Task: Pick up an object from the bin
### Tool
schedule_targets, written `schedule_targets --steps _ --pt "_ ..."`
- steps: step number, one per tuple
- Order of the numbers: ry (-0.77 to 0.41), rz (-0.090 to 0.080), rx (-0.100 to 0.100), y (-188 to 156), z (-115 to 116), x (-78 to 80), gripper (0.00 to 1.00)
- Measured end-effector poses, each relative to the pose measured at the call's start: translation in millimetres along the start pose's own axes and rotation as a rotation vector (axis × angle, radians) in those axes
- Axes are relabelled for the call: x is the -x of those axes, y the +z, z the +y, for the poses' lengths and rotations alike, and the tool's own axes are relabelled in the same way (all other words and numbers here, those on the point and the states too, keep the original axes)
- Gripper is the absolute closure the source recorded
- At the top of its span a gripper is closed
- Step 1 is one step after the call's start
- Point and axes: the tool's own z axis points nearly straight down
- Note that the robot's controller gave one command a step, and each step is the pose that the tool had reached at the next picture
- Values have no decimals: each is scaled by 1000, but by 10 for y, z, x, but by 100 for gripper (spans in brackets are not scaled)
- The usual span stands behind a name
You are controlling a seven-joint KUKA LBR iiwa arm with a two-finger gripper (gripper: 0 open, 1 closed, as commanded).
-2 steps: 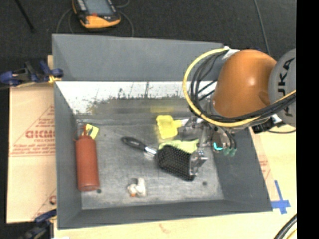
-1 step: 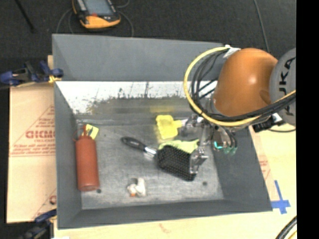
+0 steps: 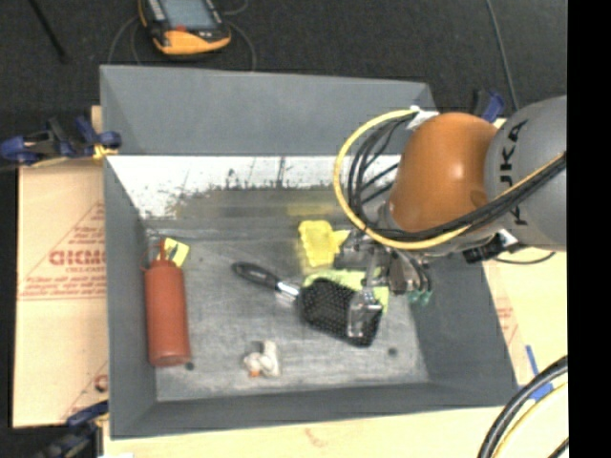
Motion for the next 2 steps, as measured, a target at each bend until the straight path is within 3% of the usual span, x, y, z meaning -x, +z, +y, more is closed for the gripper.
schedule_targets --steps 1,2 --pt "-112 11 -1 416 172 -30 0" --pt "-102 -11 3 1077 188 281 100"
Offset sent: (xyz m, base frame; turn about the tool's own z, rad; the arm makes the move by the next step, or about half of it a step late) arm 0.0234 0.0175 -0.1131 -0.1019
